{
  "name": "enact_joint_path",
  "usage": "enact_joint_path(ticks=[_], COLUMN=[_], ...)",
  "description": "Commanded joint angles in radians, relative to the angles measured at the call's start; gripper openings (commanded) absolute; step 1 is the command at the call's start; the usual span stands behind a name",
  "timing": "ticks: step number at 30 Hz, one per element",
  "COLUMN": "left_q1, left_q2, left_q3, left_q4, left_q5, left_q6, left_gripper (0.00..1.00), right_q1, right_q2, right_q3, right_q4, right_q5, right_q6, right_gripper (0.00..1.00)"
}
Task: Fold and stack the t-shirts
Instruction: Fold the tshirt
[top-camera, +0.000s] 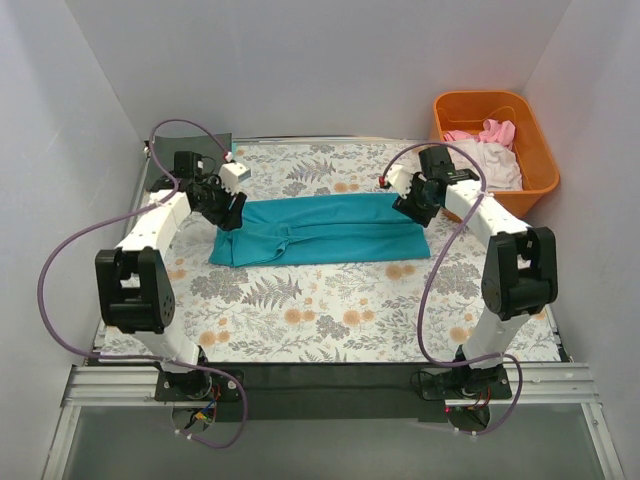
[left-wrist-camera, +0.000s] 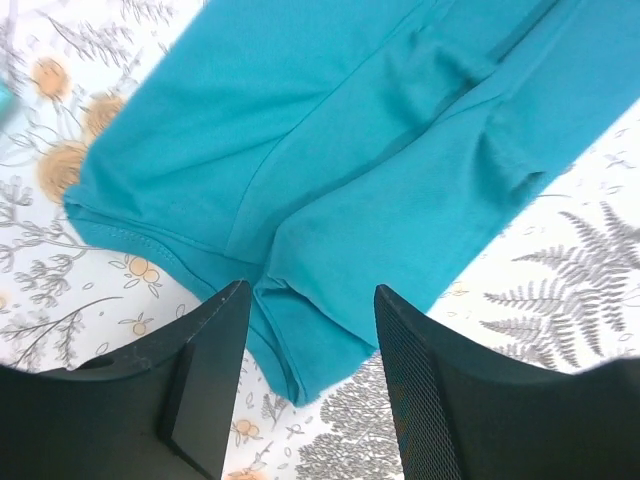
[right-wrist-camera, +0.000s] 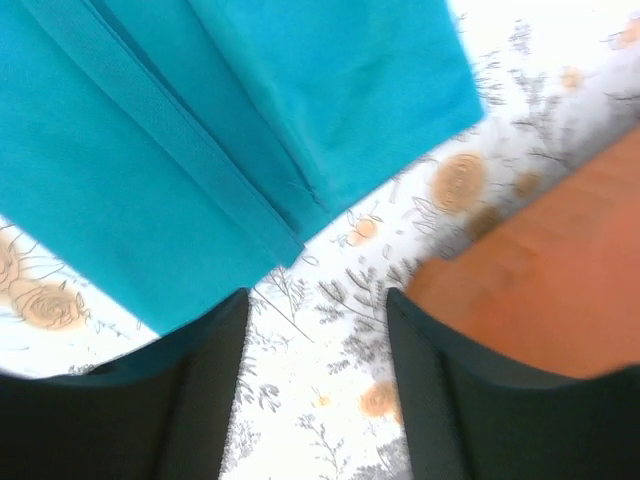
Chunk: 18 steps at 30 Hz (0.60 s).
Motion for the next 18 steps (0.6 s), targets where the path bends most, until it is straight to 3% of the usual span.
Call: enact_joint_path(ticks=[1,3,6,9,18], left_q1=[-0.033,-0.06,-0.132,-0.211,-0.253], left_q2=[-0.144,-0.178,-0.209,-0.224,-0.148], left_q3=[-0.078,-0.134,-0.241,-0.31,-0.349], left_q4=[-0.038,-0.026,0.031,0.104,0.209], left_q5=[0.047,0.033,-0.031,-0.112,-0.206], left_q6=[-0.027,-0.048,-0.073,-0.09,-0.073], left_gripper=[0.5,0.5,0.51,0.51,0.48], right_q1=[-0.004,-0.002,-0.002,-0.002,-0.004], right_q2=[-0.076,-0.076,-0.07,-0.058,-0.036], right_q3=[0.008,-0.009,-0.043,-0.069,-0.092], right_q4=[-0.041,-0.05,-0.058,-0.06,-0.063], right_q5=[-0.042,-0.065,-0.097,-0.116,-0.117], right_q6=[0.064,0.095,0.14,0.167,0.175], right_gripper=[0.5,0.4,0.35,0.34,0.34])
